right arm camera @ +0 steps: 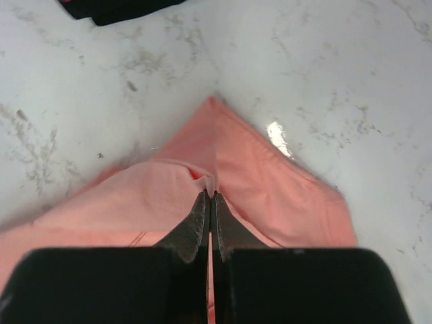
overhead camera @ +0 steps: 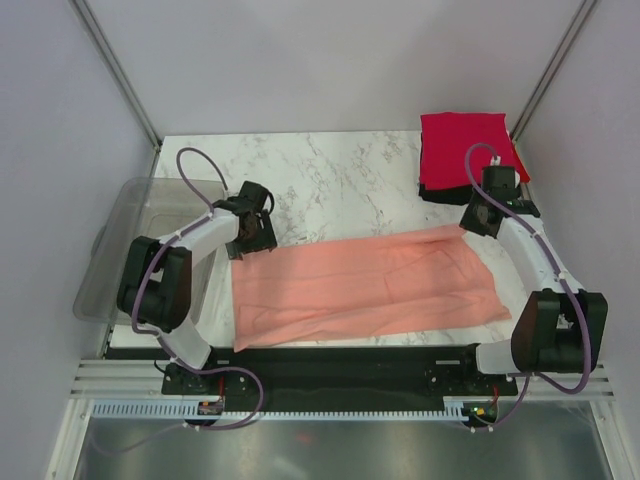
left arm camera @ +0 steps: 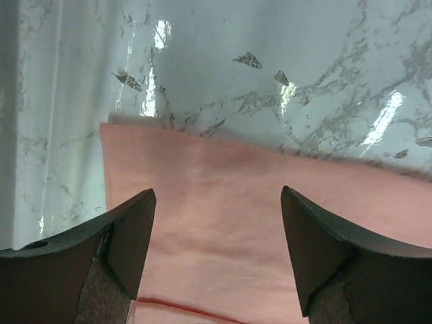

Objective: Fold and stack the t-shirts
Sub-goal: Fold the tshirt

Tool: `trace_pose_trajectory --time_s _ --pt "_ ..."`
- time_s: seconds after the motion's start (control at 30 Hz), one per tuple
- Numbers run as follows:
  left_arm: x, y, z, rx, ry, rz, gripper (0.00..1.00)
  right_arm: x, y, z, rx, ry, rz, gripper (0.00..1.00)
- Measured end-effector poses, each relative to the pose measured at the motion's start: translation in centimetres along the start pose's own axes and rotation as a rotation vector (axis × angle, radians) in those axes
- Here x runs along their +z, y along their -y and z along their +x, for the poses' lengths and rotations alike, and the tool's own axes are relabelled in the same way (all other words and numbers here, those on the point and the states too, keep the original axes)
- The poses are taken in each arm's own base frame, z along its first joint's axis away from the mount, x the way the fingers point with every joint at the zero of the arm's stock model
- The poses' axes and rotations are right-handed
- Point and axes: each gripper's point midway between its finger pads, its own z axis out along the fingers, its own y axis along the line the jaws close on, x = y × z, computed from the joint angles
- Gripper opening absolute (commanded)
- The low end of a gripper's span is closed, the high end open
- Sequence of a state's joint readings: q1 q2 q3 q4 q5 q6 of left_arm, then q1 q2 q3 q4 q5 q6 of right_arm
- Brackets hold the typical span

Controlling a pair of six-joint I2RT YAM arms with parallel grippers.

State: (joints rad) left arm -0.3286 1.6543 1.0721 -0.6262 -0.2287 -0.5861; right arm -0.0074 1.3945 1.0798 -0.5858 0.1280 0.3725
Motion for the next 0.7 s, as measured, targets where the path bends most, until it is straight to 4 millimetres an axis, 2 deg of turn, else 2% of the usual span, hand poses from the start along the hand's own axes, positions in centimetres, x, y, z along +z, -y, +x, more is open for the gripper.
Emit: trace_pose_trajectory --time_s 0.1,0.23,0.37,0.53,0.7 --pt "1.3 0.2 0.8 0.001 -0.034 -0.021 0.79 0.5 2.3 0.1 0.068 -0.006 0.044 0.00" --pt "1.6 1.1 2.8 0.023 -0.065 -0.028 0.79 0.7 3.3 -0.5 0.135 0.001 0.040 0.00" --pt "1.7 2.8 3.4 0.046 -0.068 -0.013 0.79 1.8 4.5 -2.0 0.207 -0.002 0.039 0.00" --pt "2.8 5.4 1.3 0.048 -0.050 0.002 0.80 3.6 4.7 -5.5 0.270 0.018 0.024 0.00" --pt "4.4 7.7 -2.7 0.020 -0.024 0.008 0.80 4.7 2.2 -8.9 0.286 0.050 -0.094 0.00"
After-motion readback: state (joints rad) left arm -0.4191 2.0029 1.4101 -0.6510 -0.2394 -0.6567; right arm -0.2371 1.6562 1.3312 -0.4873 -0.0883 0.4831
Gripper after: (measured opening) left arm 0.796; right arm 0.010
